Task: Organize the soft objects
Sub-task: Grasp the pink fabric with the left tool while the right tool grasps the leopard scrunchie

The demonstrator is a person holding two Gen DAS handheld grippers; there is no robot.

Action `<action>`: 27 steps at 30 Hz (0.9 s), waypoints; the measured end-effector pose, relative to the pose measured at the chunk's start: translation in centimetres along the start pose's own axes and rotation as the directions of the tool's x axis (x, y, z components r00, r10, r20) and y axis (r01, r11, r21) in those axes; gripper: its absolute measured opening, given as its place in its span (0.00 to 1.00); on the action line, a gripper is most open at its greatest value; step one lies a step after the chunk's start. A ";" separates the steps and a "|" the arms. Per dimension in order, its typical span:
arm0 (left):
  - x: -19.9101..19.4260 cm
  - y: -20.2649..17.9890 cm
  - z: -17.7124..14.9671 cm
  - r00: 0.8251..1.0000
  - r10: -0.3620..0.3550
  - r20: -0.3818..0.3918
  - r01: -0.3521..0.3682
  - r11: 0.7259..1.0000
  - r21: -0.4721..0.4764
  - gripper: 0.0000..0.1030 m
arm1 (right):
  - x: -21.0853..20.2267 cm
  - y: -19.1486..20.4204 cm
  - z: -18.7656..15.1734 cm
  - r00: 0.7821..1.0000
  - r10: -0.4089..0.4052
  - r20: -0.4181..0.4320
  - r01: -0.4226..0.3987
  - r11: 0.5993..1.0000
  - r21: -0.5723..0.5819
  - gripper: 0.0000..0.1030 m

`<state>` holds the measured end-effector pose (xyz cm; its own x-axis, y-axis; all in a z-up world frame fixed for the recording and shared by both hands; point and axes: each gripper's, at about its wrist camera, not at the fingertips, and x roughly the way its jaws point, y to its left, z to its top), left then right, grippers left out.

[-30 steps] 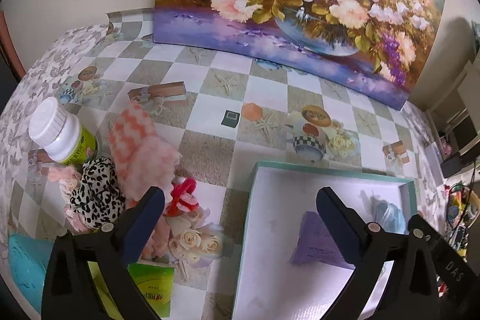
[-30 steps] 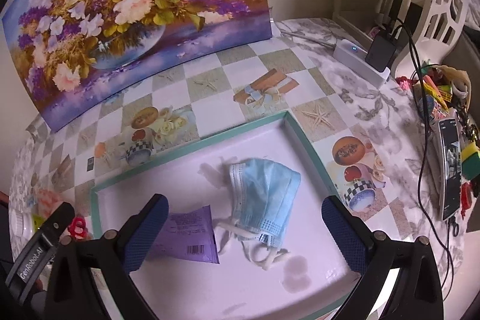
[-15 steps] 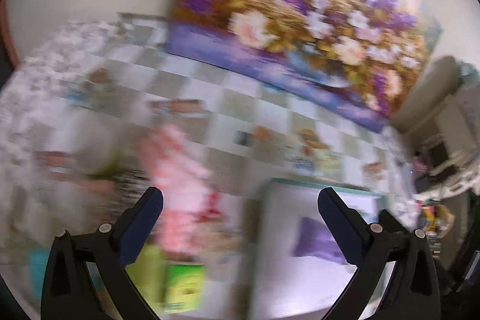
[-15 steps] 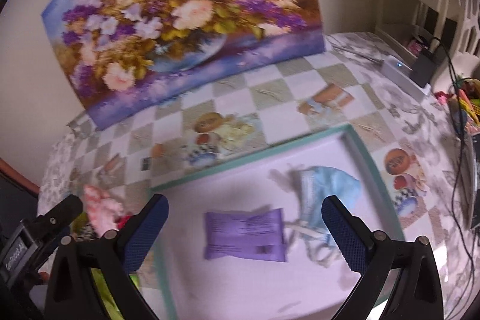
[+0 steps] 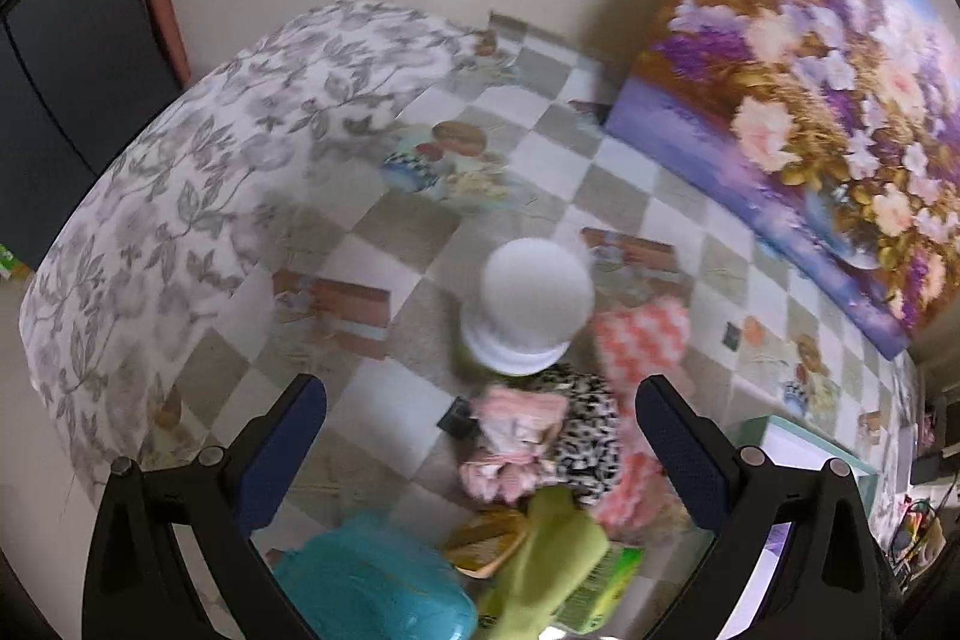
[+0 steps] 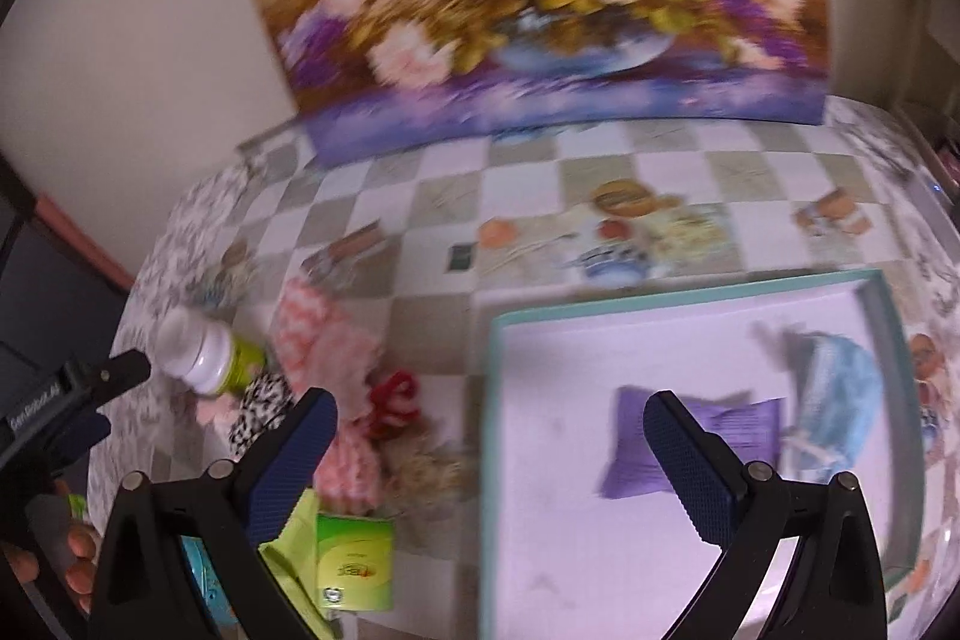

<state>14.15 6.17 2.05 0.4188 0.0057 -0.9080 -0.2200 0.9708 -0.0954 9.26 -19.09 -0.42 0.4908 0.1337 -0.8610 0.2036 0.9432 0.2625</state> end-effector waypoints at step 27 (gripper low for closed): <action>5.5 3.7 0.3 0.987 0.000 -0.161 -0.015 0.996 -0.087 1.00 | 7.1 11.9 -4.2 0.978 0.148 -0.148 -0.181 0.954 -0.238 0.73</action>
<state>15.85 9.88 -3.17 0.2712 -0.0326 -0.9620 -0.3019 0.9461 -0.1172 11.64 -5.69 -5.26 0.3843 0.3157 -0.8676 -0.0964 0.9483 0.3024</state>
